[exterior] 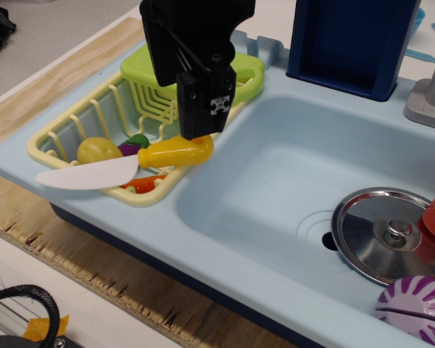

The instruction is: Put knife on cutting board

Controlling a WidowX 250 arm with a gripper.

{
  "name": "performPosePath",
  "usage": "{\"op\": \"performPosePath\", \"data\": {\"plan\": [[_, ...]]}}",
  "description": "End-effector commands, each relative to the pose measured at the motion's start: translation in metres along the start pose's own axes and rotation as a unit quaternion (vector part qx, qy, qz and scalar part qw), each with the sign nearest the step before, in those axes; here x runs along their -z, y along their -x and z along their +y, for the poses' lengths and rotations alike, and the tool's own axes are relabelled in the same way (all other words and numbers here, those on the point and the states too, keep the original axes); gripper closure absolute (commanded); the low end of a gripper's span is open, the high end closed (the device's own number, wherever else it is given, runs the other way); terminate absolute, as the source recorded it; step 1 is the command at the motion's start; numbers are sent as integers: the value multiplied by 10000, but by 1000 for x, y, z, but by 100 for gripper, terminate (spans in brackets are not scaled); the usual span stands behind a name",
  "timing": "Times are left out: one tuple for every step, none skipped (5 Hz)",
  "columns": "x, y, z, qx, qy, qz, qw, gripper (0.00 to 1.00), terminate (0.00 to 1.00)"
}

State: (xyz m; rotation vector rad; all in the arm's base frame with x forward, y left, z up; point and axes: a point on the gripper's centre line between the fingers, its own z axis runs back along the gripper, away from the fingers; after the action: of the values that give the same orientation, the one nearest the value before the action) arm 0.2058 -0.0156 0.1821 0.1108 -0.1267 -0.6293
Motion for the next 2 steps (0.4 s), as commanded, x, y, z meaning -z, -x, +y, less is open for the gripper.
{"op": "performPosePath", "data": {"plan": [[0, 0, 0, 0, 0, 0, 10000, 0, 0], [13, 2, 4, 116, 31, -60, 9999, 0, 0]]}}
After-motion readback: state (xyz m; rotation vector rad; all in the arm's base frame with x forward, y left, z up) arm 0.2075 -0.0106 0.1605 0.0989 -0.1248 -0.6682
